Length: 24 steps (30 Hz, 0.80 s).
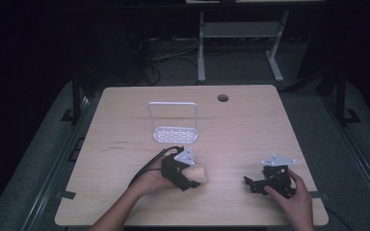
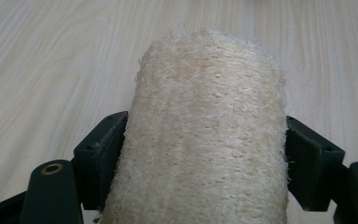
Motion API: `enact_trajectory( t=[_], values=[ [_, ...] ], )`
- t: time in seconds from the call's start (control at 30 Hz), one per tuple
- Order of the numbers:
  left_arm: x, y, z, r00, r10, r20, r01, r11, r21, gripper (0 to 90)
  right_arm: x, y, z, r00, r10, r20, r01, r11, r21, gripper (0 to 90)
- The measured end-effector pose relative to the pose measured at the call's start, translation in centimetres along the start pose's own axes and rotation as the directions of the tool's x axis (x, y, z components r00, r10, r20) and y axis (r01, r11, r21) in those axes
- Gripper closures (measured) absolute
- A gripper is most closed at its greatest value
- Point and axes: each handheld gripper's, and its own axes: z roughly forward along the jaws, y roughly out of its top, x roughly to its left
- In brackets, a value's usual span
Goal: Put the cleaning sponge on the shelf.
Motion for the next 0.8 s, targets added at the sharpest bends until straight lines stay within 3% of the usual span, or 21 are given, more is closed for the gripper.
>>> enact_trajectory(
  t=[0.3,0.57,0.8],
  values=[
    [0.6,-0.3,-0.7,0.9970,-0.061,-0.047,0.061,0.9981,-0.008,23.7,0.0,0.0,0.0,1.0000,0.000,0.000,0.000,1.000,0.000,0.6],
    [1.3,-0.7,-1.4,0.9834,-0.141,-0.115,0.138,0.9900,-0.030,23.8,0.0,0.0,0.0,1.0000,0.000,0.000,0.000,1.000,0.000,0.7],
    [1.9,-1.0,-2.1,0.9738,-0.170,-0.151,0.165,0.9854,-0.043,23.8,0.0,0.0,0.0,1.0000,0.000,0.000,0.000,1.000,0.000,0.6]
  ],
)
